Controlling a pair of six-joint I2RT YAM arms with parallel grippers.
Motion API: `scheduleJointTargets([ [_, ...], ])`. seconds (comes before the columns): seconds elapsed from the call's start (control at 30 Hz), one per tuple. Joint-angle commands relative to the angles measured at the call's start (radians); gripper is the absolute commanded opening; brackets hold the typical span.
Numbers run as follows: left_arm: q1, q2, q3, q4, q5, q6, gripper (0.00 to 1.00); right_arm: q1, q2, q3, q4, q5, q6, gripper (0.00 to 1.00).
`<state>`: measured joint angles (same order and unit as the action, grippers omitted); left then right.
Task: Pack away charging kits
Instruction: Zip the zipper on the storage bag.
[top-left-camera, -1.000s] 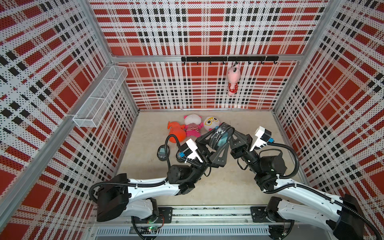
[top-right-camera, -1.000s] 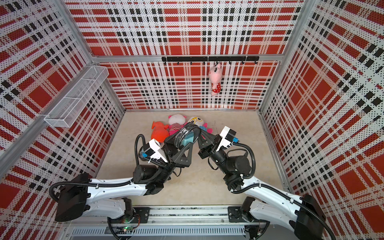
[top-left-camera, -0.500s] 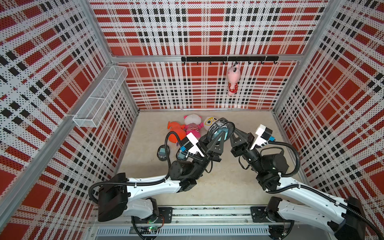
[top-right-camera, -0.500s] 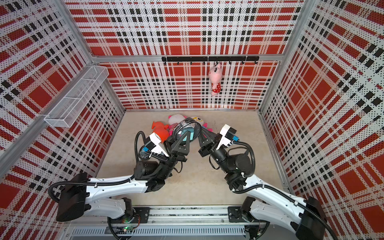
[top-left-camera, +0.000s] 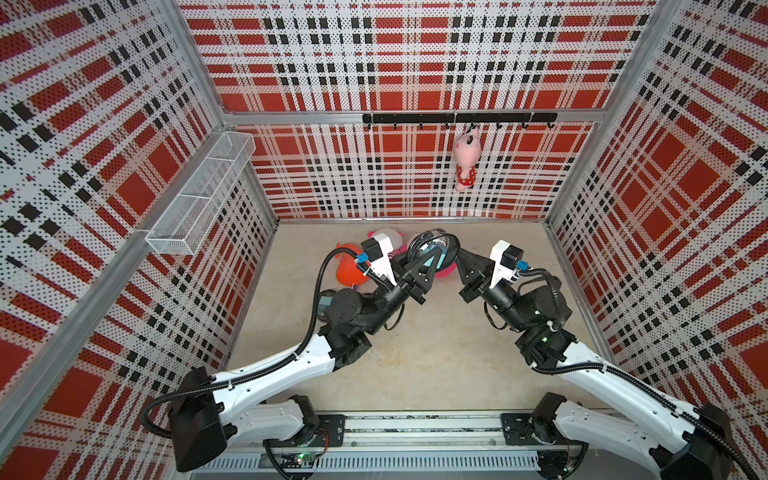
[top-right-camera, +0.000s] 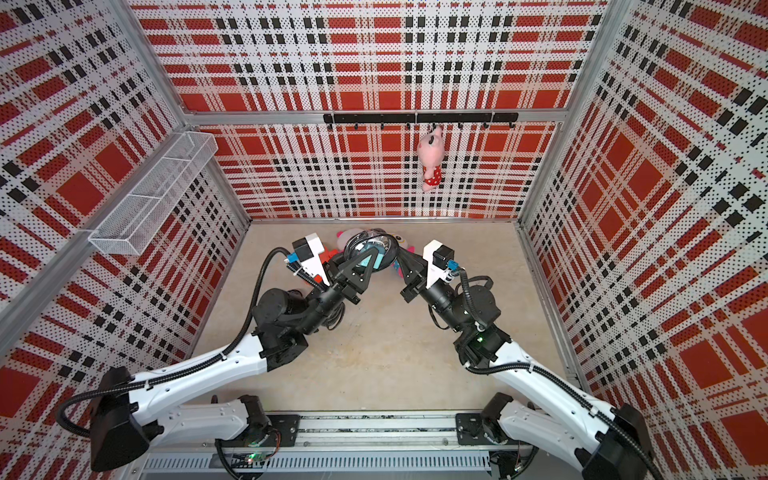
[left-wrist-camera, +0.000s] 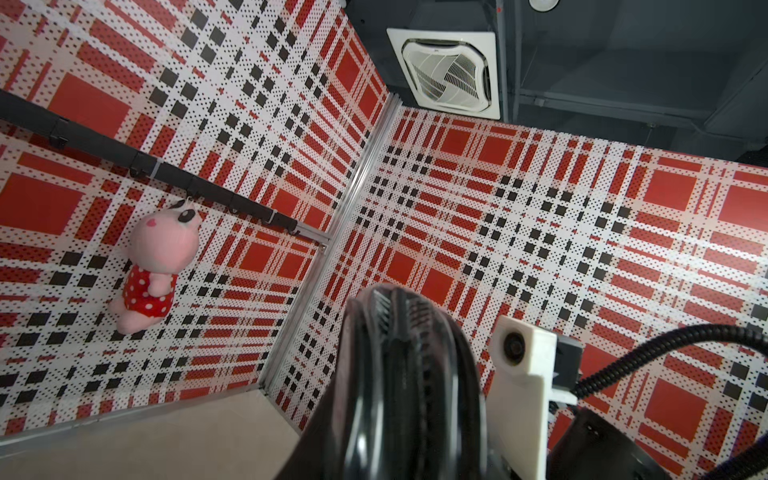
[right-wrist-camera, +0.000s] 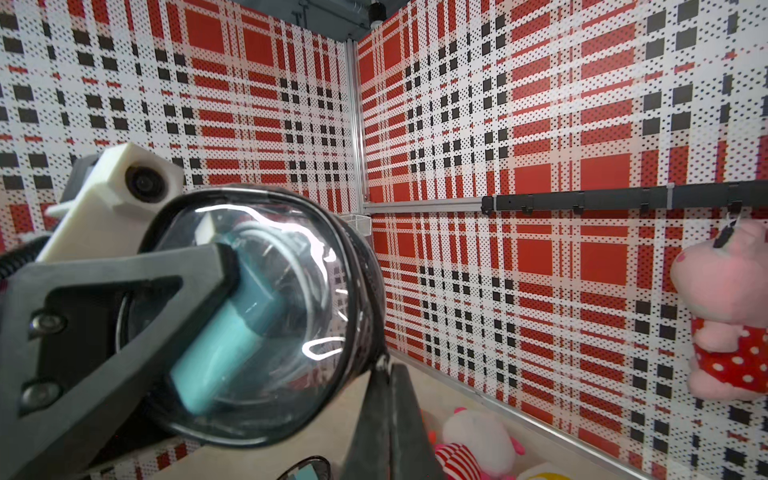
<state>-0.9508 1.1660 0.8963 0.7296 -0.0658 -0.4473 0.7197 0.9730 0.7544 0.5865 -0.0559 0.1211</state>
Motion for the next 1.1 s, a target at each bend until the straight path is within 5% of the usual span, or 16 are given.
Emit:
scheduleJointTargets([
  [0.0,0.014,-0.037,0.084,-0.231,0.054,-0.032,0.00,-0.025,0.000,0.065,-0.036,0.012,-0.121,0.00],
  [0.53,0.006,-0.025,0.264,-0.702,-0.027,-0.024,0.00,-0.025,-0.013,0.100,-0.232,-0.017,-0.235,0.00],
  [0.67,-0.001,-0.014,0.296,-0.789,-0.050,-0.015,0.00,-0.024,-0.042,0.011,-0.102,0.096,-0.295,0.00],
  [0.83,-0.037,0.012,0.338,-0.864,-0.083,0.010,0.00,-0.025,-0.077,-0.142,0.097,0.019,-0.539,0.00],
  [1.07,-0.098,0.046,0.380,-0.908,-0.137,0.045,0.00,-0.078,-0.013,0.033,-0.158,-0.025,-0.583,0.00],
])
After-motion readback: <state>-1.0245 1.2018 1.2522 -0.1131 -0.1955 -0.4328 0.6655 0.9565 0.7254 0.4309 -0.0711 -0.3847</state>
